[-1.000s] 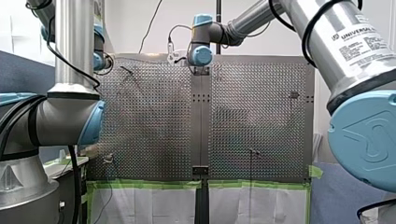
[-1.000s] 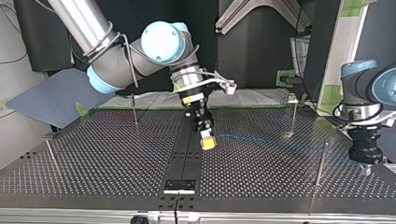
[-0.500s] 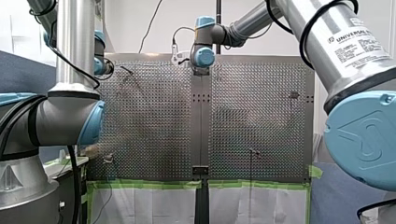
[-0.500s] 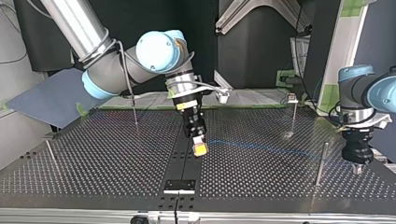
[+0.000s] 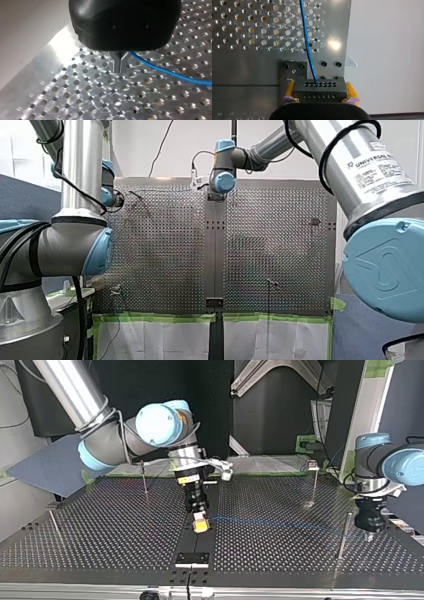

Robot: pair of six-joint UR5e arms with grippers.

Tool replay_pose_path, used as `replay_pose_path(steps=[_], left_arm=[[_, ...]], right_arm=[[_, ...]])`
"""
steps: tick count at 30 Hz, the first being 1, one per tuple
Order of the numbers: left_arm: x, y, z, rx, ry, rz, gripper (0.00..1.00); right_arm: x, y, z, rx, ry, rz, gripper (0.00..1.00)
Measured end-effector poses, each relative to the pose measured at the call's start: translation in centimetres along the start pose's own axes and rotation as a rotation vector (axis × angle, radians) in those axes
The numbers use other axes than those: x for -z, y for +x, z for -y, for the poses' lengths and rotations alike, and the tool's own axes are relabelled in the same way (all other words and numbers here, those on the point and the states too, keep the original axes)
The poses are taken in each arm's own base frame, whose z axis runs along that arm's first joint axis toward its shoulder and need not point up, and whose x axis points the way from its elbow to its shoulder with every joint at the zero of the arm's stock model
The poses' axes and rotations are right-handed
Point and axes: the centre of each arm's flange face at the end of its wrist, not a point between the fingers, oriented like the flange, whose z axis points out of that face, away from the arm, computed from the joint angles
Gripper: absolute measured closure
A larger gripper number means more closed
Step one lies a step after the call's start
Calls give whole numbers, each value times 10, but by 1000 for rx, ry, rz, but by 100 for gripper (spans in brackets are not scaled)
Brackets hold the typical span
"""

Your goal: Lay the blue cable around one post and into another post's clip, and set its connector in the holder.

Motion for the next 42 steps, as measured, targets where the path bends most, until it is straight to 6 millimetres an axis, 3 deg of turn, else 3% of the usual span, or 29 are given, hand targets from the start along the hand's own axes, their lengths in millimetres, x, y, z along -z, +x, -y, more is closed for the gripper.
replay_pose_path(steps=[8, 10, 17, 19, 20, 21, 22, 23, 24, 25, 42], left_arm=[[-2, 19, 3, 0, 5, -32, 100], [-2, 22, 6, -6, 9, -37, 89], [2, 30, 12, -25, 4, -63, 78], [5, 32, 12, -32, -9, -72, 62], [6, 33, 11, -34, -15, -74, 62], [7, 35, 10, -35, -23, -76, 42], [8, 37, 9, -36, -27, -77, 29], [9, 39, 8, -36, -29, -78, 29], [11, 41, 7, -35, -30, -81, 9], [12, 43, 6, -35, -32, -83, 0], [19, 50, 2, -31, -68, -106, 0]], right_arm=[[1, -32, -10, 7, -32, 99, 100], [2, -41, -10, 13, -32, 126, 100], [12, -72, -9, 20, -30, 189, 100], [14, -79, -9, 20, -30, 192, 100], [15, -82, -9, 19, -30, 193, 100], [17, -86, -9, 19, -31, 195, 100], [18, -89, -10, 19, -31, 197, 100], [19, -92, -10, 20, -32, 200, 100], [21, -96, -11, 20, -33, 204, 100], [22, -99, -11, 21, -34, 207, 100], [41, -155, -43, -26, -104, 220, 100]])
